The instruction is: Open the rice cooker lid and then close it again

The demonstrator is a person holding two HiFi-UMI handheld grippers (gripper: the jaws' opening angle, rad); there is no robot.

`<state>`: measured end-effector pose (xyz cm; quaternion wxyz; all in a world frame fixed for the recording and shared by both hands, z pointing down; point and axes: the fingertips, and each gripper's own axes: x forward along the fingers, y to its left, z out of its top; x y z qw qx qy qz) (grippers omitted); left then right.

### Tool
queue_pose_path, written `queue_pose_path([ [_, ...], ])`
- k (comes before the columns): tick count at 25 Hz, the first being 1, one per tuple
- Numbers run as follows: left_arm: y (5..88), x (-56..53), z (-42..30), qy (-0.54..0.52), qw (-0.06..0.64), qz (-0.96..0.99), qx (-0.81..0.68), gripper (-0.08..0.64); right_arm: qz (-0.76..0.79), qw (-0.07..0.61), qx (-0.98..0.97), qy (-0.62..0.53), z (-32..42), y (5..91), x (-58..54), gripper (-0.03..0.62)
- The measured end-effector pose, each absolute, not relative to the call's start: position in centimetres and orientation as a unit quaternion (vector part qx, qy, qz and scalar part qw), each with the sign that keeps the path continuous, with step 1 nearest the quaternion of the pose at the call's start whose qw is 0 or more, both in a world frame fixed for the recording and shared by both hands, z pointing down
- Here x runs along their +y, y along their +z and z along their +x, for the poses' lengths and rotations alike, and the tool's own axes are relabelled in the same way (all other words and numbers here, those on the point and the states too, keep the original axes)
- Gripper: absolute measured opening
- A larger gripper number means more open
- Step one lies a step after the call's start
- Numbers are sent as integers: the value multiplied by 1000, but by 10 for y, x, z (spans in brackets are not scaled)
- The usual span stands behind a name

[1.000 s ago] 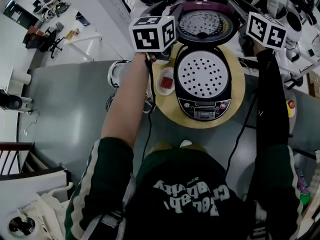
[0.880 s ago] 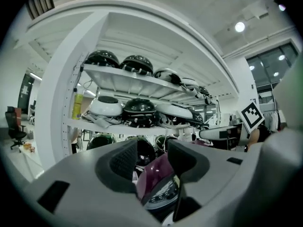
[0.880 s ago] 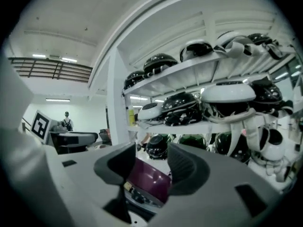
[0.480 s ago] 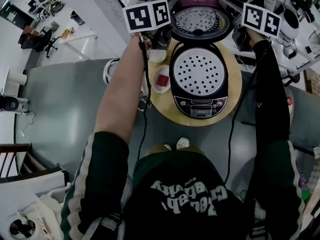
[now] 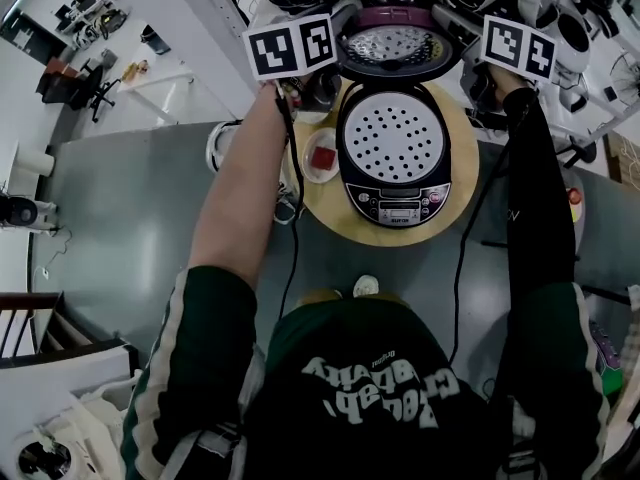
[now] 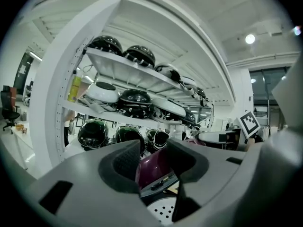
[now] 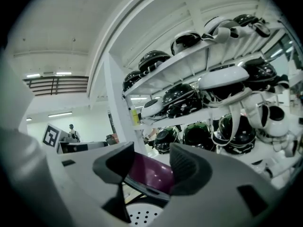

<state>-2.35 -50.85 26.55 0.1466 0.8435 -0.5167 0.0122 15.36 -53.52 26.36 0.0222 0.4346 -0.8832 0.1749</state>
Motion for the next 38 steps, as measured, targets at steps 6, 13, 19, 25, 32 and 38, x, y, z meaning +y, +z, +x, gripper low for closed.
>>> queue_pose_path([
  [6, 275, -477, -19, 20, 139, 852, -505, 176, 426, 22, -888, 173, 156, 274, -503, 238],
  [13, 285, -437, -12, 30, 128, 858, -496, 175, 424, 29, -890, 168, 162, 286, -458, 239],
  [19, 305, -397, -1, 53, 100, 869, -482, 135, 414, 33, -896, 158, 165, 308, -419, 242],
  [25, 333, -369, 2, 58, 108, 874, -469, 132, 406, 49, -898, 161, 165, 335, -389, 244],
  [32, 367, -341, 5, 70, 125, 883, -448, 141, 404, 77, -895, 172, 166, 369, -357, 250],
  [38, 407, -322, 9, 98, 141, 885, -433, 147, 408, 118, -889, 170, 166, 407, -336, 253],
])
